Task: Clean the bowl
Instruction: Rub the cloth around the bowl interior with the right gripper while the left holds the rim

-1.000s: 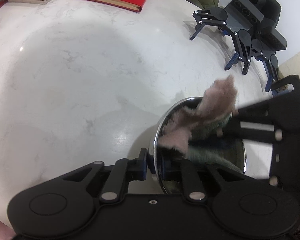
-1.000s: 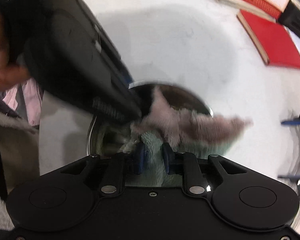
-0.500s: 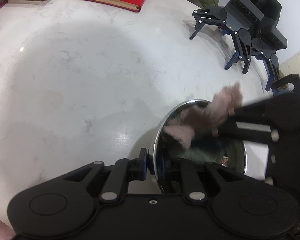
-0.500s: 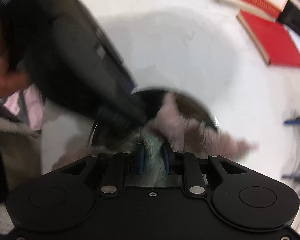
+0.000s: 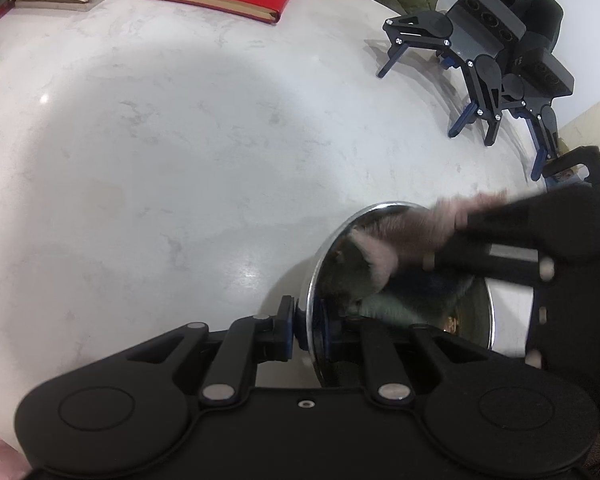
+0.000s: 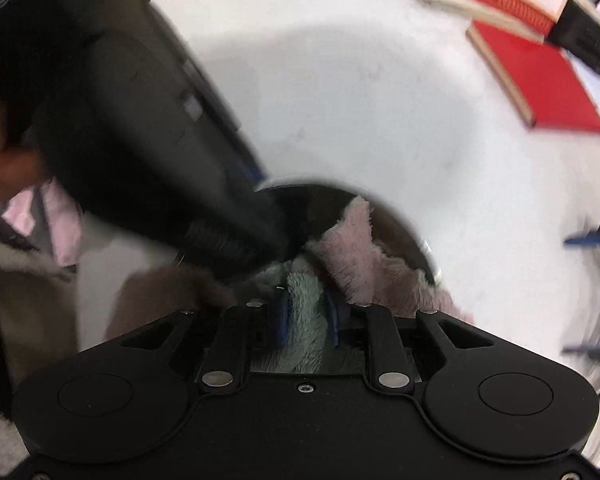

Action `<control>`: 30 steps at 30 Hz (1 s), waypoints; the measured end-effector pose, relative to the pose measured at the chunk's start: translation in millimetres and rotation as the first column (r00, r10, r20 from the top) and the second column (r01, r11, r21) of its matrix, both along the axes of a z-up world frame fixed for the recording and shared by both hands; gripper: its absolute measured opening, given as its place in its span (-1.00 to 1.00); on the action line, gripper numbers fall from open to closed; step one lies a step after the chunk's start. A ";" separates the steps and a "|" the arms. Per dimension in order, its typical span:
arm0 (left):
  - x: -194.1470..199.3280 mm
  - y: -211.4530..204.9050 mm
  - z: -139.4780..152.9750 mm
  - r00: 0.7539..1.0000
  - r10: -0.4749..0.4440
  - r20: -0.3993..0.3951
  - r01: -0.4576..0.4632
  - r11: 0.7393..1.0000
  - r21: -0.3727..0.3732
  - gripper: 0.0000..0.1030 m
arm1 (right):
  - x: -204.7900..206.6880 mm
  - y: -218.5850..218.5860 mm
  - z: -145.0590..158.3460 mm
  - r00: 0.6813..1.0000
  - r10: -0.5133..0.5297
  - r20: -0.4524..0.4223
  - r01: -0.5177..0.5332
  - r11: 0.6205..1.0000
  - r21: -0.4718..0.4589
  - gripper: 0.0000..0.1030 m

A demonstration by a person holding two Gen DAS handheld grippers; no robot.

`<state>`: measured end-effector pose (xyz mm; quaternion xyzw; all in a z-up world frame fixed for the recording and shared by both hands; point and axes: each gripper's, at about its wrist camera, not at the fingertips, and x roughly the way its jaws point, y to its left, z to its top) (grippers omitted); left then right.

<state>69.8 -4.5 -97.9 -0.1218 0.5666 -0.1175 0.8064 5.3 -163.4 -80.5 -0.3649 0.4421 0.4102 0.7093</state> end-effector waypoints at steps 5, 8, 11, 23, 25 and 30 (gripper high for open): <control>0.0 -0.6 -1.5 1.000 0.008 -0.003 -0.008 1.000 -0.015 -0.76 | 1.2 -7.1 2.8 0.999 -0.041 -0.018 0.040 0.998 -0.040 -0.61; -0.6 -2.2 -2.4 1.000 0.005 -0.005 -0.005 1.000 -0.021 -0.76 | -7.4 -5.4 1.6 0.998 -0.031 -0.058 0.029 0.999 -0.045 -0.60; -1.0 -4.2 -1.6 1.000 -0.005 -0.001 0.005 1.000 -0.003 -0.75 | -12.3 3.5 0.9 0.997 0.001 -0.081 -0.002 1.000 -0.005 -0.60; 0.9 -2.7 -2.4 1.000 0.007 -0.001 -0.007 1.000 -0.022 -0.75 | 1.2 15.6 -2.5 0.996 -0.045 -0.074 0.044 0.999 -0.021 -0.59; 0.8 -5.0 -1.4 1.000 -0.002 0.005 0.002 1.000 -0.008 -0.74 | 0.2 21.8 -3.0 0.997 -0.023 -0.071 0.022 1.000 -0.009 -0.60; 1.3 -3.1 -0.6 1.000 -0.006 0.004 0.006 1.000 0.001 -0.74 | 14.8 34.9 -2.4 1.000 -0.023 0.010 0.023 1.000 0.006 -0.59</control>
